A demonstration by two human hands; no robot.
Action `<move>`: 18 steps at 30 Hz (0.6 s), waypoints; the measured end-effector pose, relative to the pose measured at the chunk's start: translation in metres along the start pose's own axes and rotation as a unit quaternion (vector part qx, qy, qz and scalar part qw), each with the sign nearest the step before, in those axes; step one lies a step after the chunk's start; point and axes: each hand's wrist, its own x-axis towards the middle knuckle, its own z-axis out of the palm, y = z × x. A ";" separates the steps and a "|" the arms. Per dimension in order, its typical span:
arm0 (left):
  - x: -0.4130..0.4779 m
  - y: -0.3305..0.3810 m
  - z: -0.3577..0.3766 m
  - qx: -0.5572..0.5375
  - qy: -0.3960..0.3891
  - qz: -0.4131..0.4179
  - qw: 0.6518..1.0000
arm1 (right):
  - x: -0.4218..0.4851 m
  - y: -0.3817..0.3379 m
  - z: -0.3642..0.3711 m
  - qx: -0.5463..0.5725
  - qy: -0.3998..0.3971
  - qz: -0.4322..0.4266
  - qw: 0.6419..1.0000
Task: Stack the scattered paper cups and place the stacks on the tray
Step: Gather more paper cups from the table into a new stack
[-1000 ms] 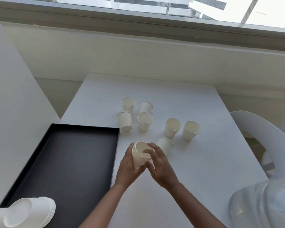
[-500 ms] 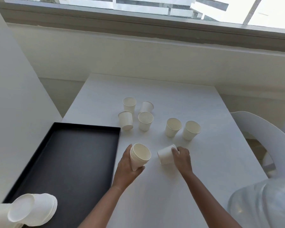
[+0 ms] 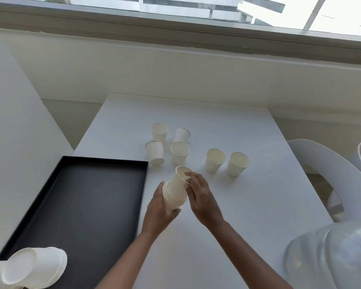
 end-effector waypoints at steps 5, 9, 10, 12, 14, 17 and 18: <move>0.004 0.004 0.002 -0.055 -0.009 0.014 0.998 | -0.004 0.002 0.013 -0.020 -0.042 0.002 0.999; 0.008 0.009 0.004 -0.094 -0.018 -0.004 0.995 | -0.008 0.008 0.018 -0.050 -0.111 -0.018 0.992; 0.009 0.009 0.005 -0.091 -0.017 -0.011 0.996 | -0.008 0.010 0.019 -0.061 -0.126 -0.019 0.990; 0.011 0.008 0.007 -0.083 -0.013 -0.021 0.996 | -0.009 0.013 0.020 -0.073 -0.147 -0.011 0.986; 0.011 0.007 0.009 -0.067 -0.012 -0.020 0.997 | -0.010 0.015 0.018 -0.067 -0.165 -0.005 0.984; 0.008 0.008 0.008 -0.051 -0.012 0.003 0.999 | -0.010 0.020 0.010 -0.072 -0.178 0.006 0.981; 0.007 0.009 0.007 -0.051 -0.011 0.011 0.999 | -0.008 0.023 0.007 -0.072 -0.165 0.017 0.984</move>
